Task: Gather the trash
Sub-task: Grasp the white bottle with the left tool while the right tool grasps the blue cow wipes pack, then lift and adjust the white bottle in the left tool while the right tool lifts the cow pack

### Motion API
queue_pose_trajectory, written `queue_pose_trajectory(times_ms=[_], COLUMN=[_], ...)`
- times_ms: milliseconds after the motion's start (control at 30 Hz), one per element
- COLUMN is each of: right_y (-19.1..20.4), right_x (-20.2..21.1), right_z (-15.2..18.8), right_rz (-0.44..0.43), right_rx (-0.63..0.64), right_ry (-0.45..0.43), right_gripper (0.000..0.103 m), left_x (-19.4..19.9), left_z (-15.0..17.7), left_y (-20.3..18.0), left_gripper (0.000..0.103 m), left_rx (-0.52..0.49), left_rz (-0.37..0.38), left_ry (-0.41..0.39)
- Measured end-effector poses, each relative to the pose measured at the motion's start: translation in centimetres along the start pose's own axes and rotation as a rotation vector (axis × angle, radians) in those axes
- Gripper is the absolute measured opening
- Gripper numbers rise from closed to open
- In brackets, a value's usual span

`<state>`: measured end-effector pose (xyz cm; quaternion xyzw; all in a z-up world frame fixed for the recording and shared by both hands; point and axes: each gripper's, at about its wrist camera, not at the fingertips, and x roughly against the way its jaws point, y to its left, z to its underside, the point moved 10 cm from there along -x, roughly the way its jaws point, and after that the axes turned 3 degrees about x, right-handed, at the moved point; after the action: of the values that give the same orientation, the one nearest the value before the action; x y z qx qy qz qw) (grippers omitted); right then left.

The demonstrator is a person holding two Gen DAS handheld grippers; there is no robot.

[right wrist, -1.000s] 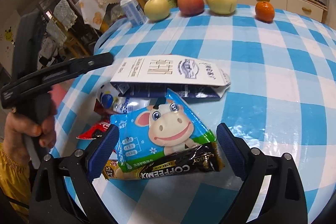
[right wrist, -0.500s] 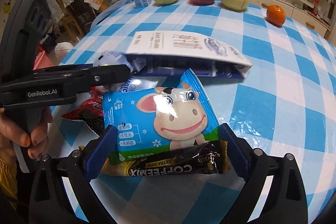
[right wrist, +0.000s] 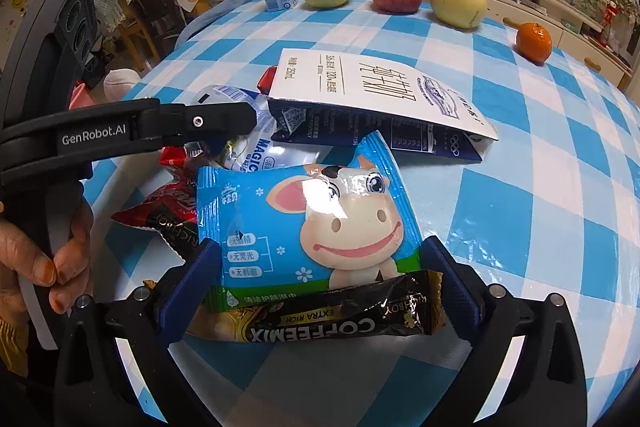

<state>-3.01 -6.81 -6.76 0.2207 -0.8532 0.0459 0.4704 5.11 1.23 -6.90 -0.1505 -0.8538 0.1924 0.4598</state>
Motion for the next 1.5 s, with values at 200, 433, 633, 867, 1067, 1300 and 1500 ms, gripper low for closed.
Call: queue_pose_trajectory(times_ms=[200, 433, 633, 867, 1067, 1300, 1500], right_y=[0.1, 1.3, 2.8, 6.4, 8.5, 7.1, 9.8], right_x=[0.0, 0.0, 0.0, 1.2, 2.0, 2.5, 1.0], right_z=[0.0, 0.1, 0.4, 0.9, 1.4, -0.3, -0.4], right_rz=[-0.004, -0.038, -0.037, -0.267, -0.254, -0.027, 0.006], right_rx=[0.006, 0.036, 0.077, 0.008, 0.146, 0.277, 0.467], right_ry=[0.001, 0.003, 0.011, 0.047, 0.052, -0.067, -0.061], right_gripper=[0.099, 0.099, 0.099, 0.099, 0.099, 0.099, 0.099], left_x=[2.3, 7.0, 10.9, 12.7, 12.5, 12.4, 12.0], left_z=[-0.5, -0.9, -0.9, -1.6, -1.9, -2.1, -2.2], left_y=[0.9, 2.4, 5.1, 7.8, 7.8, 7.2, 7.4], left_gripper=[0.045, 0.045, 0.045, 0.045, 0.045, 0.045, 0.045], left_rx=[0.063, 0.093, 0.147, 0.178, 0.149, 0.133, 0.135], left_rz=[-0.007, -0.021, -0.005, -0.012, -0.017, 0.01, 0.023], left_ry=[-0.066, -0.156, -0.231, -0.276, -0.281, -0.282, -0.264])
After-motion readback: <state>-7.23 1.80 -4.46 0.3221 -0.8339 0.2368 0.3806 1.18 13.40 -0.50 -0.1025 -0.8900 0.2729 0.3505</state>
